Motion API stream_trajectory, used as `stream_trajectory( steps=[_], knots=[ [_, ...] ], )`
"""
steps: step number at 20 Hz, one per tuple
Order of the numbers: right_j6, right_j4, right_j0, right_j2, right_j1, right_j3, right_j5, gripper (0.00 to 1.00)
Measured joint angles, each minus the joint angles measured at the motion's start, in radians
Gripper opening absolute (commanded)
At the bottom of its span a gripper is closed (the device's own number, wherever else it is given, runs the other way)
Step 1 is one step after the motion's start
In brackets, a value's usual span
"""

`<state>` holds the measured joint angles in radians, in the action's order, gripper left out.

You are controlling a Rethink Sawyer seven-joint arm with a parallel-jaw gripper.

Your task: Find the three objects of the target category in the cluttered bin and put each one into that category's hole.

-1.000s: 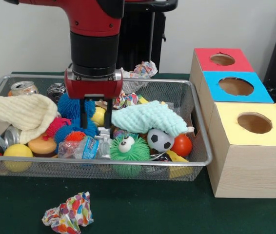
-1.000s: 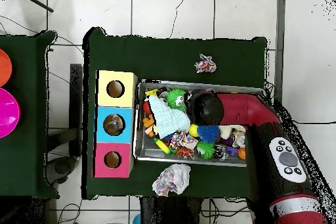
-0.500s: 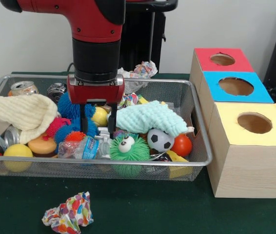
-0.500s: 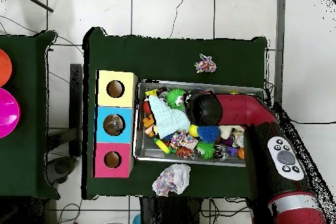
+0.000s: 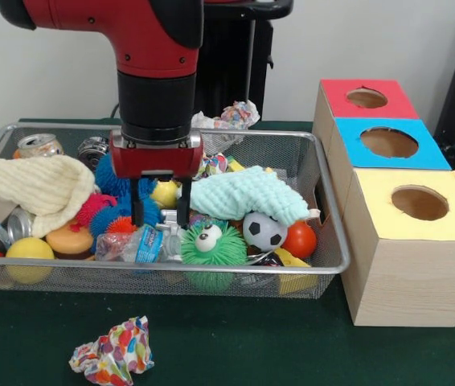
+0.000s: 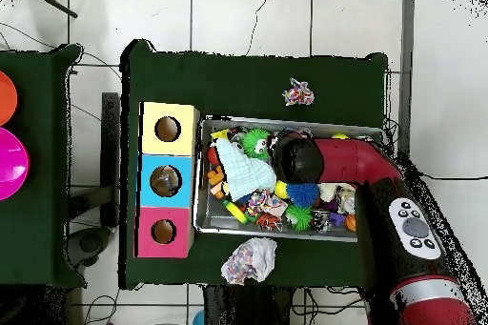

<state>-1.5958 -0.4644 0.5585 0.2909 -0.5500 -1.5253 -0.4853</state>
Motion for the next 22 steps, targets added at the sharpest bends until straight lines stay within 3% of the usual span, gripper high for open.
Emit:
stream_trajectory(
  steps=[22],
  knots=[
    [0.000,0.000,0.057,0.001,0.036,0.000,0.013,1.00]
  ],
)
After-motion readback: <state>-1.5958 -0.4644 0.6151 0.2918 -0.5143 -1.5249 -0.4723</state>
